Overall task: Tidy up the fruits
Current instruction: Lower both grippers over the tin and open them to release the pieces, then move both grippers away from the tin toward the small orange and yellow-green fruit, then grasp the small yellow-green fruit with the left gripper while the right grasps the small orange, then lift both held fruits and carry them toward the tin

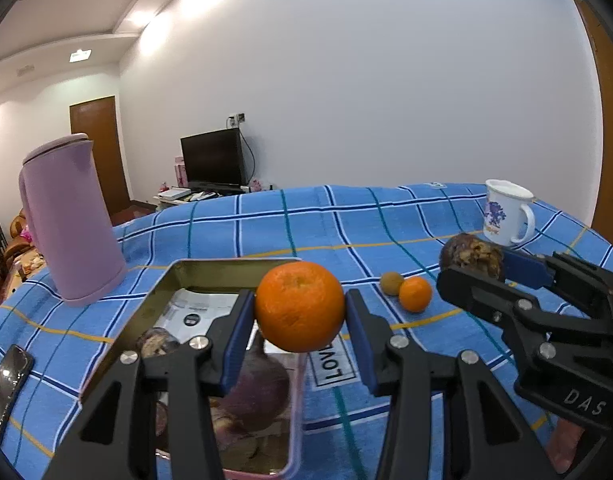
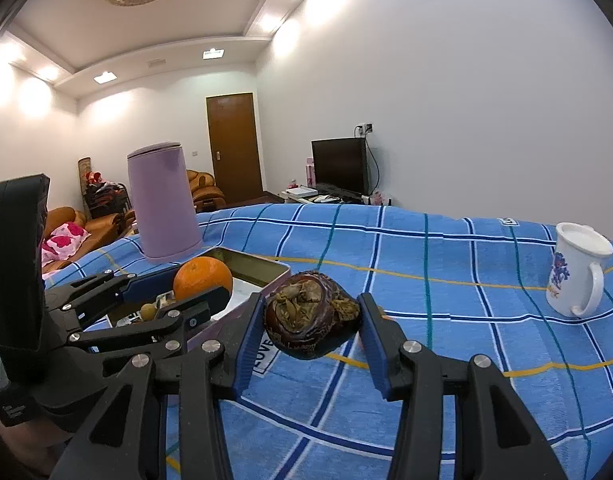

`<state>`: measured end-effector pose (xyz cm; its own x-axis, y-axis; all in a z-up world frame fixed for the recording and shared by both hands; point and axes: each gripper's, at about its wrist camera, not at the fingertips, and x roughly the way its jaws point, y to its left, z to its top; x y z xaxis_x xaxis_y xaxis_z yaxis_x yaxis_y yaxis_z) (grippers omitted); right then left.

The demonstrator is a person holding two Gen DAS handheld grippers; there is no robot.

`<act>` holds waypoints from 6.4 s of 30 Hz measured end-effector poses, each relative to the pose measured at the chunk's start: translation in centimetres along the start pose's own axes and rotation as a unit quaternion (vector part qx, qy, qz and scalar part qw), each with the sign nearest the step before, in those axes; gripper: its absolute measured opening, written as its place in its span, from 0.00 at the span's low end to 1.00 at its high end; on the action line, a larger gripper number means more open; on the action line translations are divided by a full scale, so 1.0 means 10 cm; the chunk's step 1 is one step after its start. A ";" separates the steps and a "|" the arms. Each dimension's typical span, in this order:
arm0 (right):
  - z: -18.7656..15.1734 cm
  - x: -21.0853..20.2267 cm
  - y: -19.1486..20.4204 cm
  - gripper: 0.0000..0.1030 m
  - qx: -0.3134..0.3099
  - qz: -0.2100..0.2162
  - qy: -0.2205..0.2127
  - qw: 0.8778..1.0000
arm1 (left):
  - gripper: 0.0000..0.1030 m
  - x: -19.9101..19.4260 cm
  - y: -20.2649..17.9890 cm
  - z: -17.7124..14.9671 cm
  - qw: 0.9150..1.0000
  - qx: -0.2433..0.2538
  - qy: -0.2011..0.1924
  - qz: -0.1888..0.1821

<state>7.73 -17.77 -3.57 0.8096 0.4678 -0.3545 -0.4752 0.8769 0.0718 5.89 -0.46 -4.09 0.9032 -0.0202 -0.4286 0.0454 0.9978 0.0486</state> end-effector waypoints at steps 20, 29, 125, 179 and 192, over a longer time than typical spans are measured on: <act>0.02 0.14 0.27 0.47 -0.019 0.025 0.009 0.999 | 0.46 -0.05 0.32 -0.06 1.000 -0.019 0.003 0.022; 0.02 0.18 0.39 0.47 -0.026 0.034 0.011 0.999 | 0.46 -0.07 0.45 -0.07 0.999 -0.027 0.004 0.030; 0.05 0.94 -0.61 0.64 0.038 -0.065 0.185 0.980 | 0.96 0.40 0.14 0.37 0.998 -0.004 0.055 0.043; 0.02 0.48 -1.33 0.39 0.092 -0.142 0.145 0.975 | 0.29 1.41 -0.88 0.28 0.974 -0.012 0.197 -0.111; 0.06 0.36 -1.26 0.39 0.075 -0.137 0.114 0.981 | 0.29 1.18 -0.81 0.32 0.983 -0.010 0.146 -0.113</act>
<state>16.84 -27.12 -5.15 0.7937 0.1912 -0.5775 -0.1818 0.9805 0.0748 17.56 -8.98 -6.70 0.7101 -0.2257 -0.6670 0.2199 0.9709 -0.0945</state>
